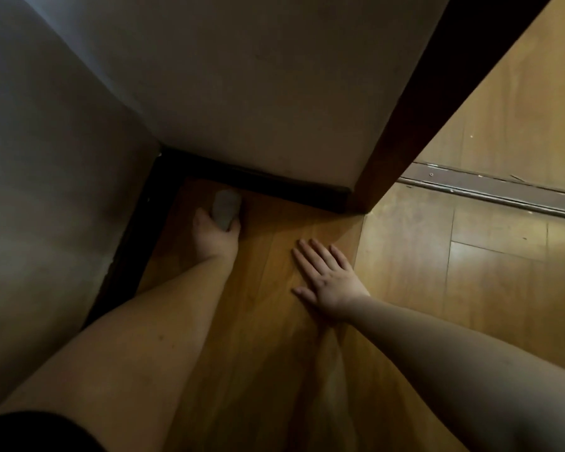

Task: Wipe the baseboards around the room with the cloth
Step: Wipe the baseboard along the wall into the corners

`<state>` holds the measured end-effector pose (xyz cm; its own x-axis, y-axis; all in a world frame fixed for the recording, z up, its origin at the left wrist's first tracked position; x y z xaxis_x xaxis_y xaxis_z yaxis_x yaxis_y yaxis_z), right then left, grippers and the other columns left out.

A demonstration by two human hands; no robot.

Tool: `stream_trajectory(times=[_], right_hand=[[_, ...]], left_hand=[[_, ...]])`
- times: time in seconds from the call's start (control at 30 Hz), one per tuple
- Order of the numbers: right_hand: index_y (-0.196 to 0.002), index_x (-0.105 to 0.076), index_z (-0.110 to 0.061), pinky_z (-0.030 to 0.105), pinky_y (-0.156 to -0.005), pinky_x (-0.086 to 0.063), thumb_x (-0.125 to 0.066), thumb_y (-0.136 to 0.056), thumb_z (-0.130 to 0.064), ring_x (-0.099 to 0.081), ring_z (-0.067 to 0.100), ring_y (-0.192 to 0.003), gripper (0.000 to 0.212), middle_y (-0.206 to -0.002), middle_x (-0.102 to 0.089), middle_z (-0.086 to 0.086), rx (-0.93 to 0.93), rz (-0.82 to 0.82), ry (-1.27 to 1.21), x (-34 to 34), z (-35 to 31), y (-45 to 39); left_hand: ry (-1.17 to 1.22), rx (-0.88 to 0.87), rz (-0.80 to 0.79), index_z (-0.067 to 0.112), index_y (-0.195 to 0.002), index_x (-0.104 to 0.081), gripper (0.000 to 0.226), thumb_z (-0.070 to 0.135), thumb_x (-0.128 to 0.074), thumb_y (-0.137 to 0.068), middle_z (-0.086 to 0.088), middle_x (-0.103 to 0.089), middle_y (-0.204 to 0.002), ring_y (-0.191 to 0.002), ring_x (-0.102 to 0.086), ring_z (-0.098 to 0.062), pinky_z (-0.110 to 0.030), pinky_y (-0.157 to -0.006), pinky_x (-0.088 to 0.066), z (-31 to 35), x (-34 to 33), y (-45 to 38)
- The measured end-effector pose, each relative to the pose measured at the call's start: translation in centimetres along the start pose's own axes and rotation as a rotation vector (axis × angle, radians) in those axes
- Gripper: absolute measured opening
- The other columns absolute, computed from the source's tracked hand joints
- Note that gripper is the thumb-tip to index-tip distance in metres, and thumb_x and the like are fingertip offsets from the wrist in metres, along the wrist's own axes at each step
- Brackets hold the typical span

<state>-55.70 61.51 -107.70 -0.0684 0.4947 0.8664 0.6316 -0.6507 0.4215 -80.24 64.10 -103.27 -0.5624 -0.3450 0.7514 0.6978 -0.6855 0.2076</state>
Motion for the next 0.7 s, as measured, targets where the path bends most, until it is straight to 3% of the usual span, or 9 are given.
stream_trajectory(times=[0.23, 0.33, 0.53, 0.63, 0.7], right_hand=[[-0.137, 0.044, -0.037, 0.041, -0.114, 0.023, 0.004, -0.09, -0.075, 0.035, 0.019, -0.143, 0.072, -0.155, 0.036, -0.008, 0.007, 0.001, 0.007, -0.8, -0.1, -0.4], [-0.138, 0.044, -0.037, 0.041, -0.114, 0.022, 0.01, -0.088, -0.076, 0.039, 0.017, -0.14, 0.072, -0.153, 0.039, -0.01, 0.011, 0.051, 0.018, -1.2, 0.0, -0.5], [-0.151, 0.022, -0.037, 0.038, -0.119, 0.015, 0.003, -0.094, -0.072, 0.028, 0.013, -0.146, 0.069, -0.16, 0.022, -0.01, -0.005, 0.151, 0.017, -1.5, -0.2, 0.0], [-0.147, 0.025, -0.037, 0.035, -0.118, 0.015, 0.003, -0.095, -0.069, 0.026, 0.014, -0.146, 0.065, -0.159, 0.023, -0.009, 0.027, 0.151, -0.008, -0.7, -0.4, 0.0], [-0.147, 0.025, -0.038, 0.032, -0.117, 0.014, -0.001, -0.096, -0.066, 0.023, 0.011, -0.145, 0.063, -0.159, 0.021, -0.01, 0.037, 0.148, -0.033, -0.4, 0.0, 0.2]], left_hand=[[0.048, -0.019, 0.001, 0.01, -0.108, -0.061, 0.037, 0.023, -0.079, -0.078, -0.005, -0.062, -0.097, -0.092, -0.06, -0.022, -0.027, -0.073, -0.039, 0.3, 1.9, -0.1], [0.047, -0.027, 0.02, 0.013, -0.122, -0.06, 0.047, 0.024, -0.078, -0.08, -0.006, -0.064, -0.108, -0.095, -0.055, -0.014, -0.027, -0.08, -0.042, -0.8, 3.1, 0.4], [0.053, 0.017, 0.089, 0.017, -0.135, -0.054, 0.061, 0.028, -0.079, -0.081, -0.009, -0.063, -0.126, -0.116, -0.059, -0.028, -0.029, -0.089, -0.043, -2.0, 3.8, 1.8], [-0.087, -0.113, 0.04, 0.015, -0.147, -0.042, 0.074, 0.032, -0.077, -0.084, -0.009, -0.053, -0.141, -0.128, -0.05, -0.027, -0.036, -0.104, -0.039, -0.4, 3.7, 3.1], [-0.127, -0.19, 0.008, 0.013, -0.146, -0.043, 0.073, 0.035, -0.076, -0.084, -0.011, -0.052, -0.14, -0.128, -0.048, -0.028, -0.035, -0.104, -0.037, 0.9, 3.4, 3.2]])
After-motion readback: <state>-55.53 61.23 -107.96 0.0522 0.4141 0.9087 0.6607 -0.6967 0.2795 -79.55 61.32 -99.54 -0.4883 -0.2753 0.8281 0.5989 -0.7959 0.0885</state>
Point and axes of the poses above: each hand's wrist, its own y-axis away from the middle knuckle, its own x-axis out of the back of the hand, z = x × y, the point moved 4 cm from there along -y, towards the middle knuckle
